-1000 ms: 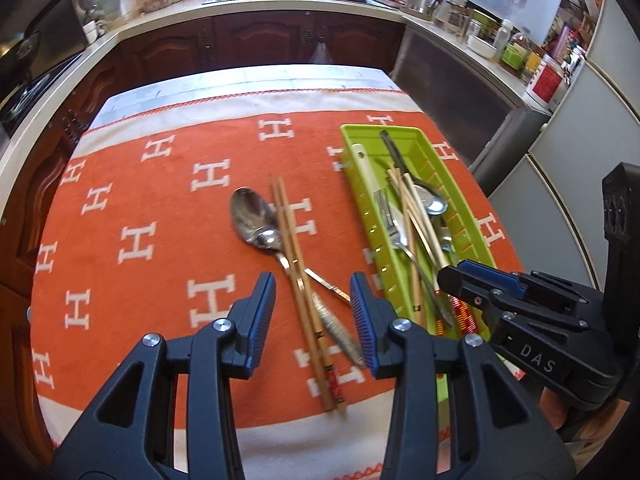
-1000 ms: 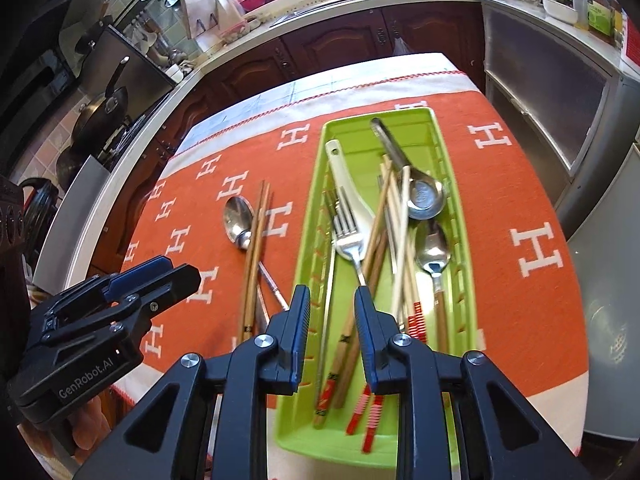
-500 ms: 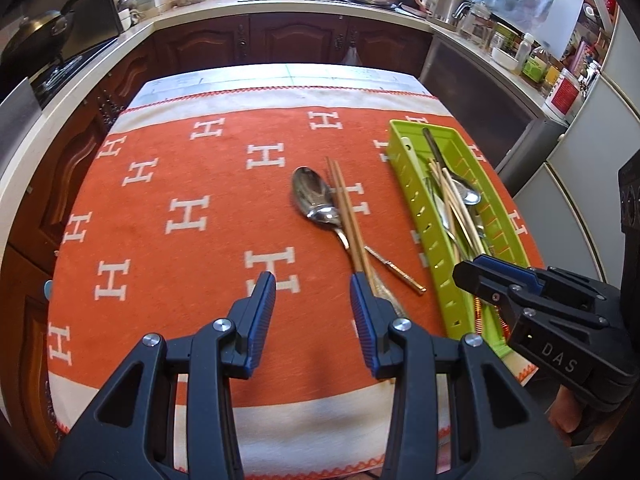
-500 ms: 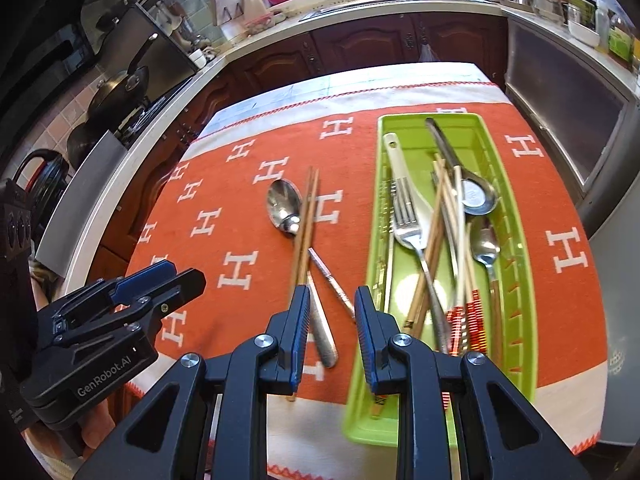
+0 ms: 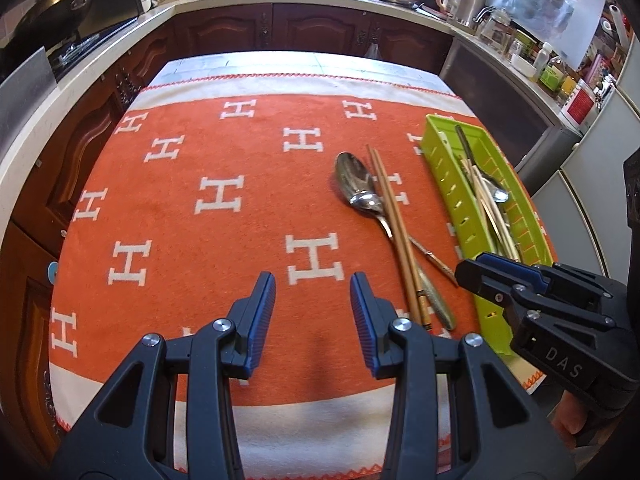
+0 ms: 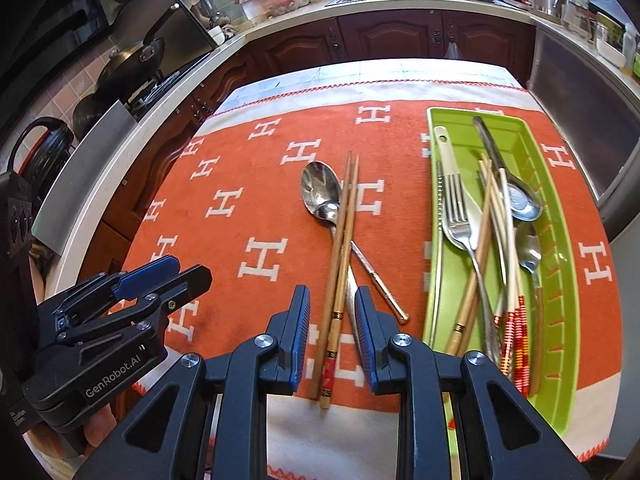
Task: Organize utensils
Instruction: 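Move both grippers back over the remaining chopsticks and spoons, then grasp a wooden chopstick with the right gripper while the left grasps another wooden chopstick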
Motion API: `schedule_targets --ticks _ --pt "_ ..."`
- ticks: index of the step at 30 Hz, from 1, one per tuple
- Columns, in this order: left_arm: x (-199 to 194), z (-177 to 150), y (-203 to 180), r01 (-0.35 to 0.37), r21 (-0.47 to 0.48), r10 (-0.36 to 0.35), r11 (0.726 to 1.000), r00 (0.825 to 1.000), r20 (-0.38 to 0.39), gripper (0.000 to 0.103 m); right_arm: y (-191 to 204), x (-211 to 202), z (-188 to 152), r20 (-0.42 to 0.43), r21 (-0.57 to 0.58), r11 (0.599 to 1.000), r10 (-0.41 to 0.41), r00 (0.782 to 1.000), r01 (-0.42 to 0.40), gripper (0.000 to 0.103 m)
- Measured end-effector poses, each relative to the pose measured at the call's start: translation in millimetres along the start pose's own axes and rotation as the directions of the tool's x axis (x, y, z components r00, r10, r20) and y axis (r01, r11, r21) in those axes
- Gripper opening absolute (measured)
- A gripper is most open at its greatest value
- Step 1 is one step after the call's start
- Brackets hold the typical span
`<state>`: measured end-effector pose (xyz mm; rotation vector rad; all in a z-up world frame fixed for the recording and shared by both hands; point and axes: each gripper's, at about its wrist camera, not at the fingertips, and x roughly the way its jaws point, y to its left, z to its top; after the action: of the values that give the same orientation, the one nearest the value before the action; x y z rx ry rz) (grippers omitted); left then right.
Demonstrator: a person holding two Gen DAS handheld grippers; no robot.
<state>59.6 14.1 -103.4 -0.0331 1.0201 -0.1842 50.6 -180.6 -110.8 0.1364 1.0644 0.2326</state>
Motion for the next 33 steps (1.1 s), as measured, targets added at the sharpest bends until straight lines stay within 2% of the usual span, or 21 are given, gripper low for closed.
schedule_targets --ticks 10,14,21,28,31,33 --pt "29 4 11 0.020 -0.025 -0.021 1.000 0.999 -0.042 0.035 -3 41 20 -0.044 0.007 1.000 -0.015 0.999 0.016 0.023" --pt "38 7 15 0.030 -0.033 -0.032 0.999 0.998 -0.052 0.035 -3 62 28 -0.057 -0.018 0.998 -0.057 0.997 0.056 0.023" --pt "53 13 22 0.049 -0.049 -0.052 0.998 0.996 -0.067 0.035 -1 92 35 -0.108 -0.054 0.993 -0.106 0.988 0.101 0.014" --pt "64 14 28 0.055 -0.060 -0.060 0.997 0.995 -0.080 0.035 7 103 43 -0.110 -0.057 0.995 -0.086 0.990 0.081 0.014" --pt "68 15 29 0.057 -0.061 -0.062 0.997 0.995 -0.084 0.035 7 106 47 -0.115 -0.036 0.998 -0.057 0.992 0.053 0.014" --pt "68 15 29 0.059 -0.058 -0.064 0.997 0.994 -0.086 0.035 3 110 51 -0.128 0.006 1.000 -0.006 0.992 0.007 0.014"
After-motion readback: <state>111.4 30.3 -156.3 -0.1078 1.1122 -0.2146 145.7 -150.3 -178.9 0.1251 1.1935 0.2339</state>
